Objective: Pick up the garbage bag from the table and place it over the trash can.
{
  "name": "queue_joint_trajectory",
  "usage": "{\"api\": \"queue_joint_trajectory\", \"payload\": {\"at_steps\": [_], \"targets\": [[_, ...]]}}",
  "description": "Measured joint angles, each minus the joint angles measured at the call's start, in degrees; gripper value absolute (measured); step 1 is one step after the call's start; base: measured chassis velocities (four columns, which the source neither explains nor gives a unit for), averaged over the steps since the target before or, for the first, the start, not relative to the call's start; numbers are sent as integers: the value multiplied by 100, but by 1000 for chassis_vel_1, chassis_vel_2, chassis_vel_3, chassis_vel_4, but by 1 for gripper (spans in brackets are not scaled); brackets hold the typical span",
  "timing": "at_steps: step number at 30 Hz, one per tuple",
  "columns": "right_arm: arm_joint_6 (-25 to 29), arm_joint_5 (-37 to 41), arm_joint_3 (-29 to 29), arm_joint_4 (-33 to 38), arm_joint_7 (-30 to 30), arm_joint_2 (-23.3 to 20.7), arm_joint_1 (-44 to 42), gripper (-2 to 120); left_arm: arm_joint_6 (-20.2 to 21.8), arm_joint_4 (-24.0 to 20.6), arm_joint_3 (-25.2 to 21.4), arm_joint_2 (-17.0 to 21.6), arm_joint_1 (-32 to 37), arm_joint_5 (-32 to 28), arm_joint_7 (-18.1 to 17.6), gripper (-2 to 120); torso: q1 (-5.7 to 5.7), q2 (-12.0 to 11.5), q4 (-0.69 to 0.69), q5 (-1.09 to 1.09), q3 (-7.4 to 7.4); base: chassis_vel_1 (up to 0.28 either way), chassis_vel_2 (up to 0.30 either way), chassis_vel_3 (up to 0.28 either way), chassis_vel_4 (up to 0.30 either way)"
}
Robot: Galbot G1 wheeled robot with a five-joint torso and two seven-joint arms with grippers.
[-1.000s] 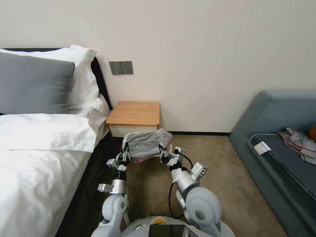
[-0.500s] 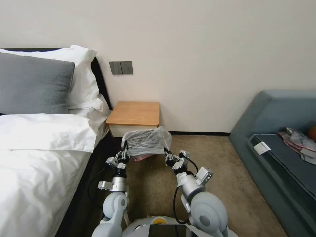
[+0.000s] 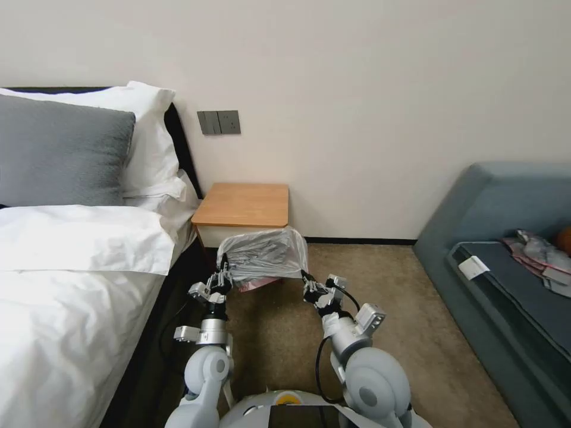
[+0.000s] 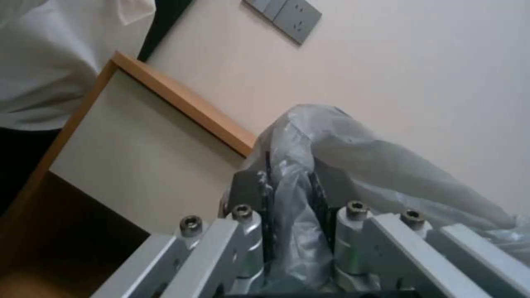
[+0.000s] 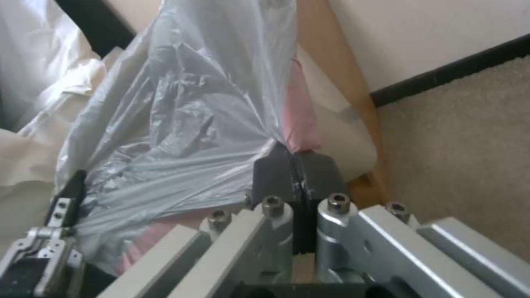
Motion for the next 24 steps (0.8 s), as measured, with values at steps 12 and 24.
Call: {"api": "queue_joint_trajectory", "payload": {"at_steps": [12, 24], "targets": [[-17, 13, 56, -161, -65, -211, 92, 0, 321, -176, 46, 83, 52, -514, -204, 11, 0, 0, 0, 0, 0, 0, 0, 0, 0], [38, -245, 211, -372, -155, -464, 172, 0, 623, -339, 46, 189, 98, -963, -238, 11, 0, 0, 0, 0, 0, 0, 0, 0, 0]]}}
